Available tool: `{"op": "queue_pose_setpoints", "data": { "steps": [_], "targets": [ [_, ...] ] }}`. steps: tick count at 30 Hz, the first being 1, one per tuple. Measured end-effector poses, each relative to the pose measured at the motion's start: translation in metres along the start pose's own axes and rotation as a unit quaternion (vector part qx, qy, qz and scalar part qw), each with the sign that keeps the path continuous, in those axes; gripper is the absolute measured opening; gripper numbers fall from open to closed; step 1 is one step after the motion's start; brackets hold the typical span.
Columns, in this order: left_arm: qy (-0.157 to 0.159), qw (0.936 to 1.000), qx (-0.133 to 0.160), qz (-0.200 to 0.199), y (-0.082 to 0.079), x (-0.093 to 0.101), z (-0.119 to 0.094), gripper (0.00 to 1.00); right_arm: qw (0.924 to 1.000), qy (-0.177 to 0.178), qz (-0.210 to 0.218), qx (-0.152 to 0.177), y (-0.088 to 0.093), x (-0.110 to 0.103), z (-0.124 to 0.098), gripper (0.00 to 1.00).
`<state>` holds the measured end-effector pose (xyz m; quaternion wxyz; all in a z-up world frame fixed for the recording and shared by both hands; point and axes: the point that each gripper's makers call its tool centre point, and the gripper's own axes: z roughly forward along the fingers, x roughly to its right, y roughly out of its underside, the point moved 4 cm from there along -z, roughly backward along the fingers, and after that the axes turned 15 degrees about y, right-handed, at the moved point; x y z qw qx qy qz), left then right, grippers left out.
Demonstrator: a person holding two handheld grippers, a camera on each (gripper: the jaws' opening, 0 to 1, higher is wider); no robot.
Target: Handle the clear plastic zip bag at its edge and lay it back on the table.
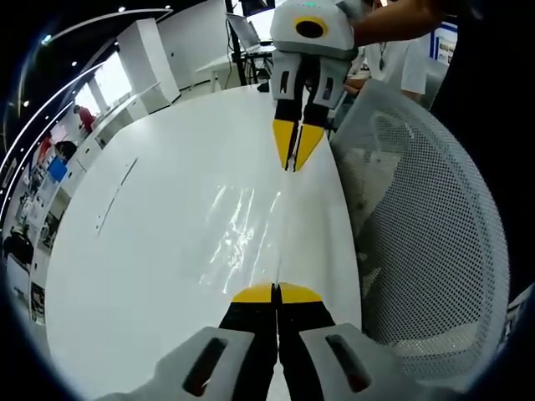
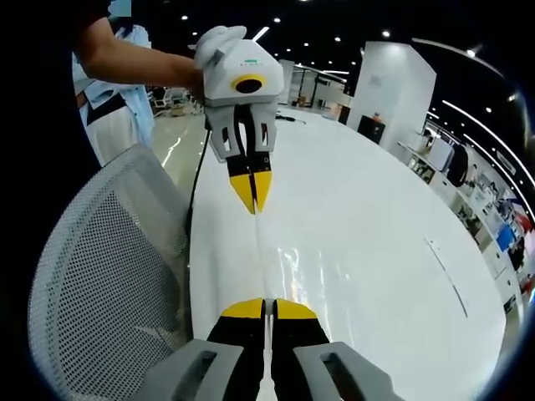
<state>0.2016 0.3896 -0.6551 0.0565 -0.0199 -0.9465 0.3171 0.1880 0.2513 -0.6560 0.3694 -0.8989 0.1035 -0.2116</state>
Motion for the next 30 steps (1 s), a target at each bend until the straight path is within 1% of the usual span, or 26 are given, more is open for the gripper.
{"op": "queue_pose_setpoints", "data": {
  "steps": [21, 30],
  "targets": [
    [-0.002, 1.0000, 0.000, -0.002, 0.002, 0.001, -0.001, 0.00, 1.0000, 0.006, 0.003, -0.002, 0.005, 0.002, -0.006, 0.00],
    [-0.001, 1.0000, -0.002, -0.009, 0.008, 0.000, -0.003, 0.00, 0.9999, 0.009, 0.006, -0.007, 0.011, 0.005, -0.009, 0.00]
  ]
}}
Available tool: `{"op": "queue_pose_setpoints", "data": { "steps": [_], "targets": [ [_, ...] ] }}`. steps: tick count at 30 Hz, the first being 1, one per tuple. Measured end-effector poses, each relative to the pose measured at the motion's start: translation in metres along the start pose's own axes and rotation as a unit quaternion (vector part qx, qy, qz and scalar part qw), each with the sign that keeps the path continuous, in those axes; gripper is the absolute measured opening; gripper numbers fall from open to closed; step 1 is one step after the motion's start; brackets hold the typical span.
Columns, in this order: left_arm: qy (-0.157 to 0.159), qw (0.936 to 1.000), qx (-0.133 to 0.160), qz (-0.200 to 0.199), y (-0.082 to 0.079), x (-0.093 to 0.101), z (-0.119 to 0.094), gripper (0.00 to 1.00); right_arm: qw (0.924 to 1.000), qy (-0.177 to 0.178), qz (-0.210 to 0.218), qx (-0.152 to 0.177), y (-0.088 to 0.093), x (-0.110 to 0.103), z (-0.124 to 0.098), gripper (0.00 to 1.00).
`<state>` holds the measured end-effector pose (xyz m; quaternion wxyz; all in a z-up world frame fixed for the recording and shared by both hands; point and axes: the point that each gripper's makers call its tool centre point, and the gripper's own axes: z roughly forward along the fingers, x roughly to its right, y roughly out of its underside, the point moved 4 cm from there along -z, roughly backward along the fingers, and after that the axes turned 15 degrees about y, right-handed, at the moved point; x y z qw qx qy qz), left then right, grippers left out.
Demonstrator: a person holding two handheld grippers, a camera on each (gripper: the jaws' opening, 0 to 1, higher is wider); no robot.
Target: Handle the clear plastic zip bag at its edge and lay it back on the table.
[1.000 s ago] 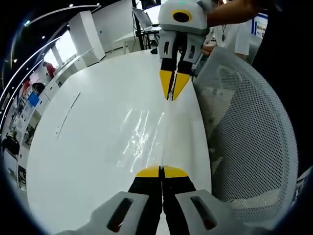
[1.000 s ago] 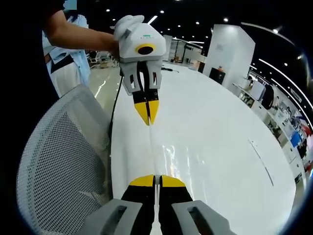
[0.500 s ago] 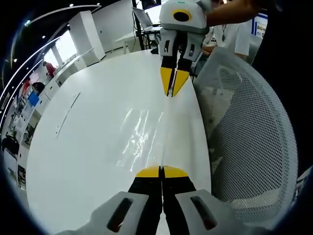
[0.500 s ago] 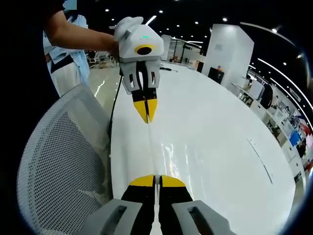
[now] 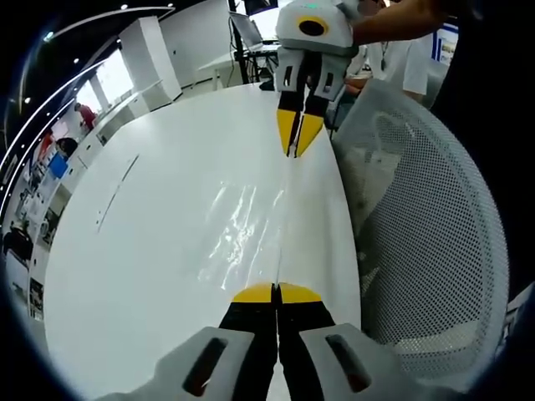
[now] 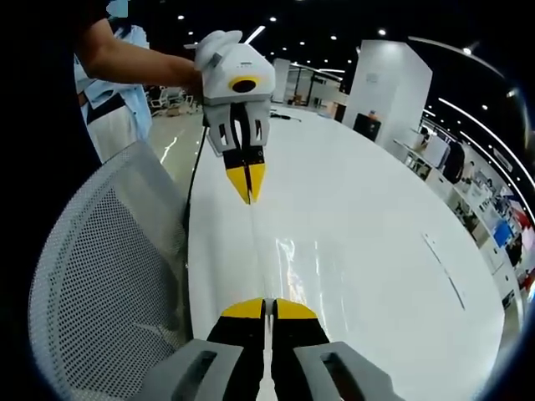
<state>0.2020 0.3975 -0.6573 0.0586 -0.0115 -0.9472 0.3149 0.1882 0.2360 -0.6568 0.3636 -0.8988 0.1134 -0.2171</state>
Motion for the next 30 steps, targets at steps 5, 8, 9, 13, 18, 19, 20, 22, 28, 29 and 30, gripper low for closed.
{"op": "queue_pose_setpoints", "data": {
  "steps": [5, 8, 9, 13, 18, 19, 20, 22, 28, 29, 30],
  "targets": [
    [0.001, 1.0000, 0.001, 0.000, -0.001, 0.000, 0.001, 0.00, 1.0000, 0.000, 0.001, -0.001, 0.002, 0.000, -0.001, 0.00],
    [0.000, 1.0000, 0.003, 0.001, -0.002, -0.001, 0.000, 0.00, 1.0000, 0.000, 0.003, 0.002, 0.002, 0.000, -0.001, 0.00],
    [-0.001, 1.0000, 0.003, 0.001, -0.002, -0.001, 0.000, 0.00, 1.0000, 0.001, 0.004, 0.002, 0.002, 0.000, -0.002, 0.00],
    [-0.002, 1.0000, 0.007, -0.002, -0.003, -0.001, 0.001, 0.00, 1.0000, 0.002, 0.004, 0.001, 0.002, 0.000, -0.002, 0.00],
    [-0.010, 0.9997, 0.017, 0.012, -0.009, 0.000, 0.001, 0.00, 1.0000, 0.002, 0.005, -0.006, 0.005, 0.003, -0.004, 0.00],
    [-0.006, 0.9997, 0.020, 0.011, -0.009, 0.000, 0.001, 0.00, 1.0000, 0.001, -0.002, -0.007, 0.006, 0.003, -0.005, 0.00],
    [-0.005, 0.9997, 0.022, 0.011, -0.010, 0.001, 0.002, 0.00, 1.0000, -0.001, -0.002, -0.008, 0.007, 0.002, -0.005, 0.00],
    [-0.007, 0.9996, 0.023, 0.017, -0.011, 0.002, 0.002, 0.00, 1.0000, -0.003, 0.003, -0.009, 0.008, 0.001, -0.006, 0.00],
    [-0.002, 0.9994, 0.028, 0.020, -0.014, 0.005, 0.001, 0.00, 0.9999, -0.005, 0.003, -0.011, 0.008, 0.000, -0.006, 0.00],
    [-0.002, 0.9993, 0.029, 0.023, -0.015, 0.005, 0.001, 0.00, 0.9999, -0.006, 0.004, -0.012, 0.008, -0.001, -0.006, 0.00],
    [-0.002, 0.9993, 0.030, 0.024, -0.016, 0.005, 0.000, 0.00, 0.9999, -0.006, 0.003, -0.012, 0.008, -0.001, -0.007, 0.00]
  ]
}}
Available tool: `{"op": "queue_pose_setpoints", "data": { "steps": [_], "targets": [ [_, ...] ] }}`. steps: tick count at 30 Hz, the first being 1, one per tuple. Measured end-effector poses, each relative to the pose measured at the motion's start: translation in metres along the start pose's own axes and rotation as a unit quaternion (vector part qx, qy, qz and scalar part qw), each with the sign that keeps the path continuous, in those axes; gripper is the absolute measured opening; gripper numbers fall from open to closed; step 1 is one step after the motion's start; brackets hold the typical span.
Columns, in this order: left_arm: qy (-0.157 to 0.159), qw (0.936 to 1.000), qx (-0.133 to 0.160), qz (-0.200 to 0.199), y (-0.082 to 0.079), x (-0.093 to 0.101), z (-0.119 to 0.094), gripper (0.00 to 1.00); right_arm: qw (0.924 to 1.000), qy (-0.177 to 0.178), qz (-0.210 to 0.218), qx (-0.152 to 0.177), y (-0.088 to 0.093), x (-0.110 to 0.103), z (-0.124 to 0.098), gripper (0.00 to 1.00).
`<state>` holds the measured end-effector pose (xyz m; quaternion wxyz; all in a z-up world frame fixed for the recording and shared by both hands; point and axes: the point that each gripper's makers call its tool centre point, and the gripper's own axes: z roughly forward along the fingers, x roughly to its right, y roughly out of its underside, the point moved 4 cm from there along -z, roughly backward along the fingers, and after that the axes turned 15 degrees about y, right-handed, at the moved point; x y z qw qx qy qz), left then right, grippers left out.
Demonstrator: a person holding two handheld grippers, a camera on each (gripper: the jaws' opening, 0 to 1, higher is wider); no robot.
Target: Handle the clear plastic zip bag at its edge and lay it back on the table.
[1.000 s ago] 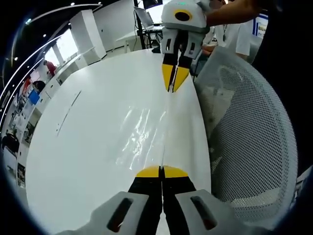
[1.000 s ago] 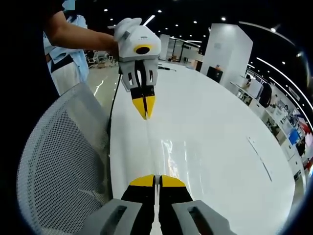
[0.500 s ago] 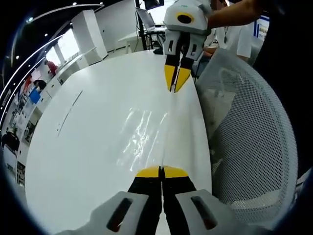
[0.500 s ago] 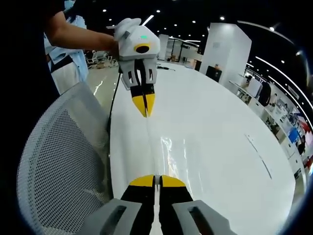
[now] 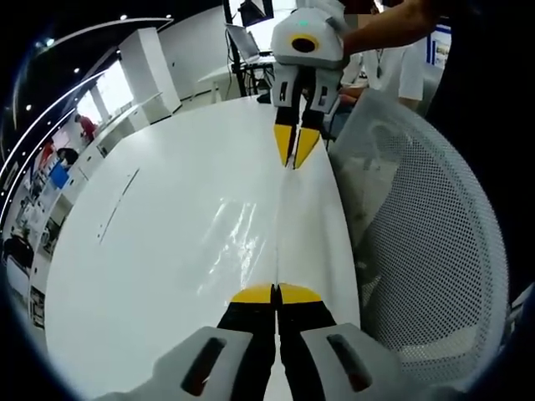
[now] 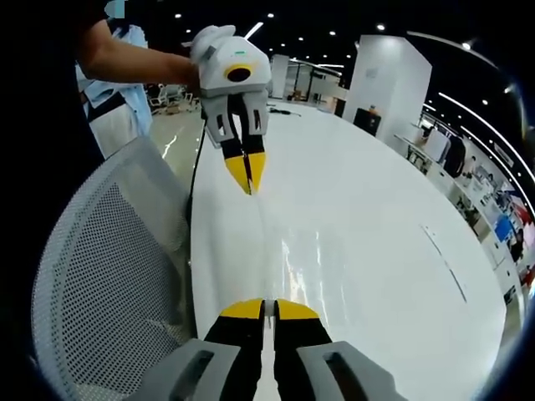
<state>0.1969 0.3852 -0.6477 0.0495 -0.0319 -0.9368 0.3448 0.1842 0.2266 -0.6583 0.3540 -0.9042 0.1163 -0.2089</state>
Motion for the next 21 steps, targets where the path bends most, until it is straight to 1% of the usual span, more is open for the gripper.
{"op": "queue_pose_setpoints", "data": {
  "steps": [5, 9, 14, 21],
  "targets": [
    [0.007, 1.0000, 0.004, 0.003, -0.003, 0.001, 0.000, 0.00, 1.0000, -0.003, 0.001, -0.001, 0.001, -0.001, -0.001, 0.00],
    [0.014, 0.9999, 0.007, 0.005, -0.007, 0.001, 0.001, 0.00, 0.9999, -0.005, 0.010, 0.002, -0.002, -0.002, -0.002, 0.03],
    [0.013, 0.9999, 0.006, 0.009, -0.009, -0.001, 0.001, 0.00, 1.0000, -0.004, 0.007, 0.005, -0.004, 0.000, -0.004, 0.04],
    [0.015, 0.9998, 0.003, 0.010, -0.008, -0.001, 0.003, 0.00, 0.9998, -0.003, 0.016, 0.011, -0.011, 0.004, -0.012, 0.08]
  ]
}}
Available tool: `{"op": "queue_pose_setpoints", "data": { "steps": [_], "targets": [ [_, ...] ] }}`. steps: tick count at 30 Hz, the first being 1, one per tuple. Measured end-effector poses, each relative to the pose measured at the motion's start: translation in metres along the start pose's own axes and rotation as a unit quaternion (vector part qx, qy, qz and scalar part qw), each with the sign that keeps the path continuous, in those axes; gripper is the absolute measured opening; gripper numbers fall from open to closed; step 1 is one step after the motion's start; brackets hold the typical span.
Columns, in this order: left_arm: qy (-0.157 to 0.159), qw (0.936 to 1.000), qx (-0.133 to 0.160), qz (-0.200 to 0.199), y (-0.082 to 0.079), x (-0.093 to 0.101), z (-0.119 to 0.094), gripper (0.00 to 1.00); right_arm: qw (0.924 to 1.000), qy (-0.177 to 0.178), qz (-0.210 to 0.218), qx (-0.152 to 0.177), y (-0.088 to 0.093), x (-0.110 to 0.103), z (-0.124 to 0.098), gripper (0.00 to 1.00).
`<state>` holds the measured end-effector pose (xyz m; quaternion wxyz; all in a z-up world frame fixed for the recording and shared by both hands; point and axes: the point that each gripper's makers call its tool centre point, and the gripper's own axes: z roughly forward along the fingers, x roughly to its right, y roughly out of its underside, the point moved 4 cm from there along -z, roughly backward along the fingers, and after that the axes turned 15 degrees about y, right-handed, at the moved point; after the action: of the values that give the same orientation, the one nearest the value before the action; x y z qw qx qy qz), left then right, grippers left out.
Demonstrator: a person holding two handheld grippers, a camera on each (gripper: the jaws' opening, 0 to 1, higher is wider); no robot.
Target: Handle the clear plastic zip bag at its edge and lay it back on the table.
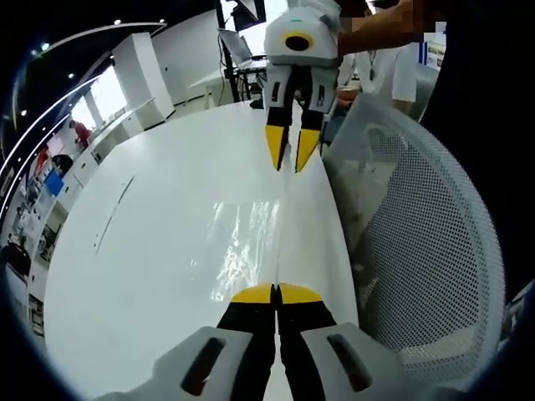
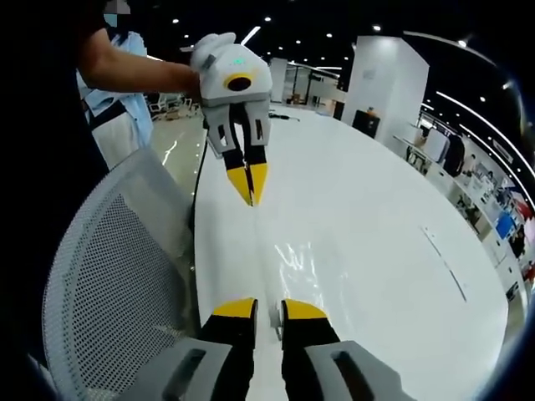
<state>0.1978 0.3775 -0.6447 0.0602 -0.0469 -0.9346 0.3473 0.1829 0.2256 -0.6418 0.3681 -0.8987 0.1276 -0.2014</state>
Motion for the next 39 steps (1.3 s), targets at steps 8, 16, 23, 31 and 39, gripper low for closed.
{"op": "queue_pose_setpoints", "data": {
  "steps": [8, 16, 23, 31, 39],
  "targets": [
    [0.001, 1.0000, 0.000, -0.001, 0.000, 0.001, 0.000, 0.00, 0.9999, -0.003, 0.011, 0.000, -0.010, 0.007, -0.011, 0.15],
    [0.001, 1.0000, -0.001, 0.001, -0.001, 0.002, 0.000, 0.00, 1.0000, -0.001, 0.008, 0.002, -0.022, 0.015, -0.015, 0.16],
    [0.004, 1.0000, -0.002, 0.004, -0.002, 0.002, 0.000, 0.00, 1.0000, -0.002, 0.003, 0.004, -0.029, 0.022, -0.011, 0.16],
    [0.006, 0.9999, -0.004, 0.007, -0.004, 0.001, 0.001, 0.00, 1.0000, -0.008, -0.003, -0.001, -0.028, 0.025, -0.005, 0.16],
    [0.008, 0.9999, -0.007, 0.007, -0.004, 0.002, 0.002, 0.00, 0.9999, -0.014, -0.004, -0.007, -0.022, 0.026, 0.003, 0.15]
  ]
}}
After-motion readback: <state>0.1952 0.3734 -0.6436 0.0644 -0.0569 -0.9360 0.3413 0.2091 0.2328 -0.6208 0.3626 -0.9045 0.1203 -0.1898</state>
